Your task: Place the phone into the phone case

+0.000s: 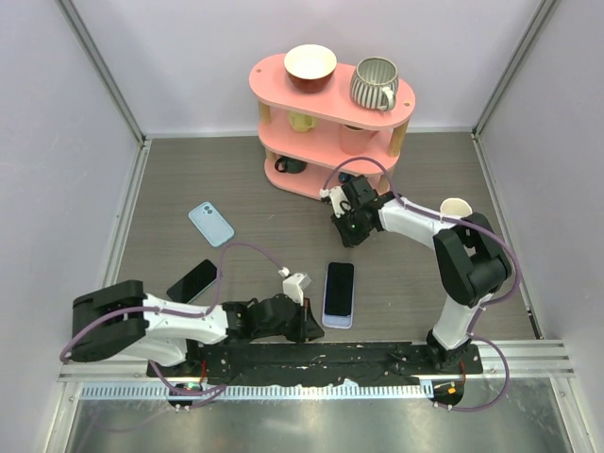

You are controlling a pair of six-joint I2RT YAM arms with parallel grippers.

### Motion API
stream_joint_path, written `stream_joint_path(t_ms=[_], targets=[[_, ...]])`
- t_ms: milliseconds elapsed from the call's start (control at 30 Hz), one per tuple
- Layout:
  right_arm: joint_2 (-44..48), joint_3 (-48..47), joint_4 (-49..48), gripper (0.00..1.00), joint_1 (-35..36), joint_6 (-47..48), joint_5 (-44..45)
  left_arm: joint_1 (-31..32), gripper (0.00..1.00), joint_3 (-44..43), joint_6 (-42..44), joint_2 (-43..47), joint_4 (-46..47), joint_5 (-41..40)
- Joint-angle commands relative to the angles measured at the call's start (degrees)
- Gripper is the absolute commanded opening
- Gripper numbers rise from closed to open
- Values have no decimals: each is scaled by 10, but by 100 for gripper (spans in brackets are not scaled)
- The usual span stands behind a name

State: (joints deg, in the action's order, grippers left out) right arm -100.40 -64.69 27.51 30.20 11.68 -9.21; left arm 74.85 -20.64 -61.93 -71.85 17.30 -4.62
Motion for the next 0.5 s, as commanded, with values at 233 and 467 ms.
stream_joint_path(t_ms=[233,467], targets=[[-15,-7,-14,5,-7,-34,-12,19,0,-56,45,-103,100,-16],[-2,9,-27,4,-8,-75,2,22,0,-83,45,-141,71,-22]])
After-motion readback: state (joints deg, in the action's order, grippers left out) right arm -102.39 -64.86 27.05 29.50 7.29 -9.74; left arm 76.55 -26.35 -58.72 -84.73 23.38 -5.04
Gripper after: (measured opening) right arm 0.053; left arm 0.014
